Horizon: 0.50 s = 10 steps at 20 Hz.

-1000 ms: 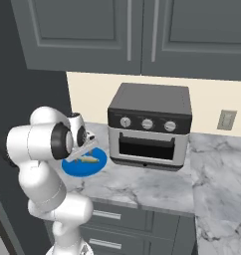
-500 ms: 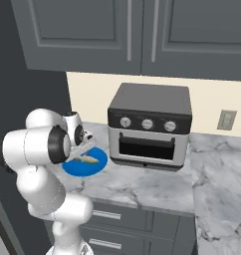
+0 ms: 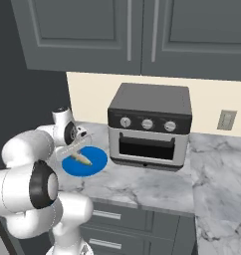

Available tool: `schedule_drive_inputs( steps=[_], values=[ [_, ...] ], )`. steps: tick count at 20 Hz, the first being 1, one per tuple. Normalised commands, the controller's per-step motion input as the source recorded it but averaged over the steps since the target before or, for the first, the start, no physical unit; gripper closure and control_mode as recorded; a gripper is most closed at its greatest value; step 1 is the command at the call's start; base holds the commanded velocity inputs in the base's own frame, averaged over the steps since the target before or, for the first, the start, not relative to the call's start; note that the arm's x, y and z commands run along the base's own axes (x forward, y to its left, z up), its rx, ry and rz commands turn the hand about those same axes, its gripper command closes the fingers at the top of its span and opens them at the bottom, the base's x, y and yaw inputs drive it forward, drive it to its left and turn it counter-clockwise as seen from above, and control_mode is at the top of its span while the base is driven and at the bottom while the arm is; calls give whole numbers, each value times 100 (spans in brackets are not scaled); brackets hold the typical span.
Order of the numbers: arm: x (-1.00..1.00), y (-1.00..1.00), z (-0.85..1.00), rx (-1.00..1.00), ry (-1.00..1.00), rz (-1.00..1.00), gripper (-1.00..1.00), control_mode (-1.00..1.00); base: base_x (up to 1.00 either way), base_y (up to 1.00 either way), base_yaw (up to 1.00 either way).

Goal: Place the fish on the rack of the oven, and slide the rack back inside. Close the oven door.

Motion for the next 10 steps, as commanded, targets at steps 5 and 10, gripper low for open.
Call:
schedule_drive_inputs(
  steps=[5, 10],
  values=[
    [-46, 0, 100, 0, 6, 0, 100, -100, 0, 0, 0],
    [-56, -5, 100, 0, 20, 0, 100, -100, 0, 0, 0]
  ],
)
